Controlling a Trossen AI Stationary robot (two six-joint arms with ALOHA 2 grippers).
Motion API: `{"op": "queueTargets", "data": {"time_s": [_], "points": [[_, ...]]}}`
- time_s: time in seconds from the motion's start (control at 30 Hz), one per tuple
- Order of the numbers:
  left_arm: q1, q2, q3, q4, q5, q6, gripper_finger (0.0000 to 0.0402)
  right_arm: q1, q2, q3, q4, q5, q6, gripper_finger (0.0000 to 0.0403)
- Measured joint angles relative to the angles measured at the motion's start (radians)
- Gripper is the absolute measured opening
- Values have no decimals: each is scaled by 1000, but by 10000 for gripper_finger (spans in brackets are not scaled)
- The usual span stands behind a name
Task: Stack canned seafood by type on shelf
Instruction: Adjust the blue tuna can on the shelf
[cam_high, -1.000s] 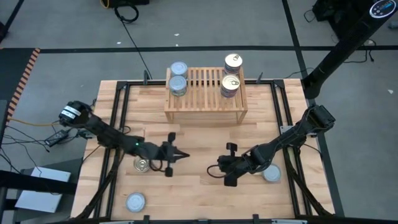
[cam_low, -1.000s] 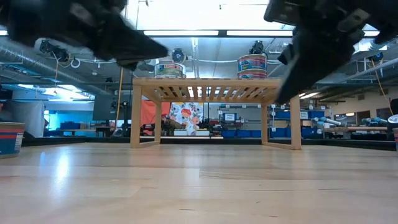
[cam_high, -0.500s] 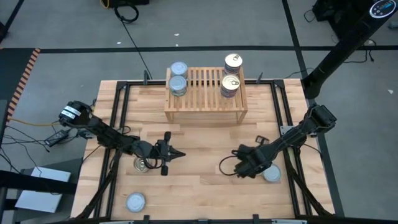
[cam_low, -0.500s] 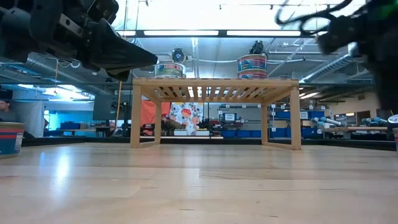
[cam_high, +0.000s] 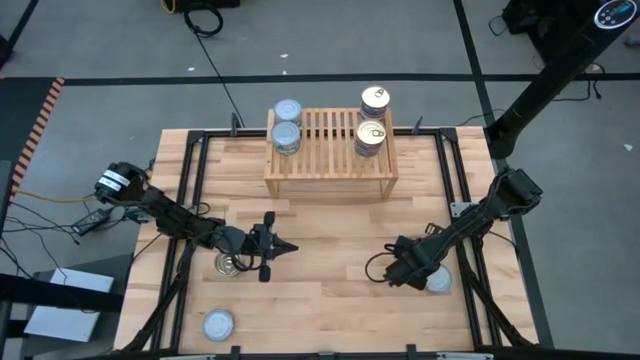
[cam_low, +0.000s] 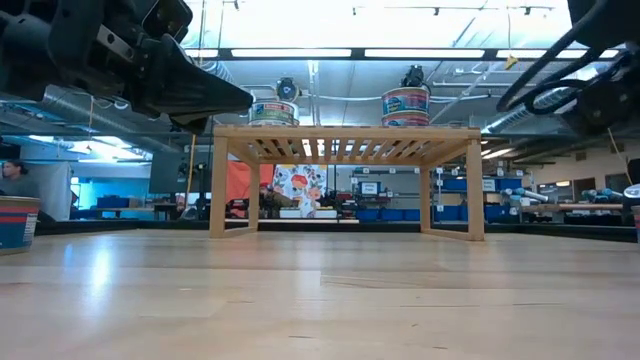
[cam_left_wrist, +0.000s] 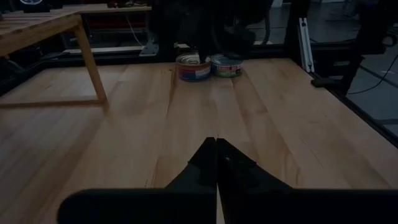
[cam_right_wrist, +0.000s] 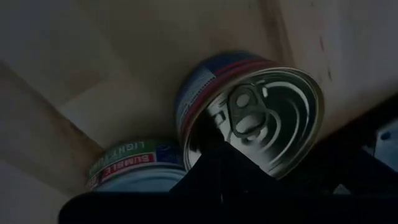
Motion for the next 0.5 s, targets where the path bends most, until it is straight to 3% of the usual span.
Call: {"op": "queueTargets", "data": {"time_s": [0.17, 0.5], "points": [[0, 0, 0, 0, 0, 0, 1, -9, -6, -14, 63, -8, -68, 5], [0, 0, 0, -1, -6, -1, 4, -84, -4, 37, 309, 147, -274, 5]]}}
